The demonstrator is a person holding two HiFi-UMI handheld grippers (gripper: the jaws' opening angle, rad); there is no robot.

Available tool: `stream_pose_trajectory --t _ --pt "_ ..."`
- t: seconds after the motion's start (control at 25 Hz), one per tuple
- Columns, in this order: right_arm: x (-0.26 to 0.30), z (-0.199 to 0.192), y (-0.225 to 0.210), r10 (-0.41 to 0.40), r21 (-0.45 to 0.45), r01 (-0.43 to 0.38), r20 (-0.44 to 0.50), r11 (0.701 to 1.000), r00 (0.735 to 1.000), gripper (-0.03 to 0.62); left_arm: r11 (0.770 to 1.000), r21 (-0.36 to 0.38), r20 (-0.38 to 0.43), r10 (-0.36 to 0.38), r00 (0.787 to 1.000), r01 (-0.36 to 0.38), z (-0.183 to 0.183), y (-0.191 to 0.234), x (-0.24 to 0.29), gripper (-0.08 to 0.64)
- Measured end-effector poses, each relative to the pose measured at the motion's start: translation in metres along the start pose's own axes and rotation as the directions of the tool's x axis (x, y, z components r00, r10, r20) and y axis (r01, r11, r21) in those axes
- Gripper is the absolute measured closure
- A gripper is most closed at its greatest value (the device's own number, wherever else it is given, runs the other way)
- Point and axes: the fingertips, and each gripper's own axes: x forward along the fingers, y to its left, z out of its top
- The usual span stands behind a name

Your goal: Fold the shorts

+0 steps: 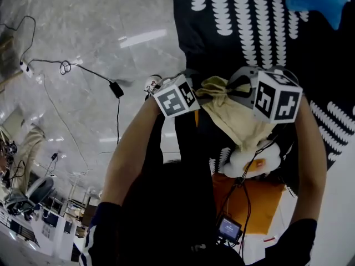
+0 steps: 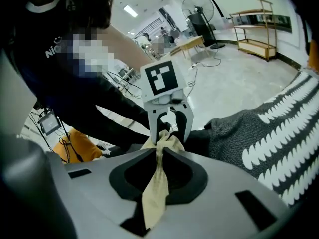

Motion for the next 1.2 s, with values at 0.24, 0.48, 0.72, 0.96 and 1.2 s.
stream_pose_trajectory --t 0.24,0.48,0.72,0.96,1.2 --pt "-0.001 -0.018 0.002 -0.039 0.011 0.039 -0.014 0.999 0.999 0.535 0.984 0.055 -0.119 -0.161 0.98 0.168 -0.009 -0.03 0.012 0.45" --pt "-0.012 -0.007 -0.07 -0.202 0.068 0.203 -0.021 0.977 0.979 0.535 0.965 -0.241 0.095 -0.081 0.992 0.102 0.005 0.002 -0.038 0.474" --pt "-0.031 0.046 -0.14 -0.394 -0.014 0.394 -0.029 0.919 0.919 0.535 0.927 -0.345 0.1 0.195 0.976 -0.15 0.005 0.082 -0.101 0.472" --pt "-0.063 0.046 -0.119 -0.419 0.039 0.417 0.053 0.908 0.906 0.534 0.964 -0.227 0.041 0.15 0.988 -0.137 0.034 0.065 -0.118 0.472" --pt "-0.077 0.027 -0.04 -0.361 0.032 0.359 0.079 0.933 0.929 0.531 0.981 -0.135 0.054 0.148 0.988 -0.14 0.051 -0.006 -0.113 0.472"
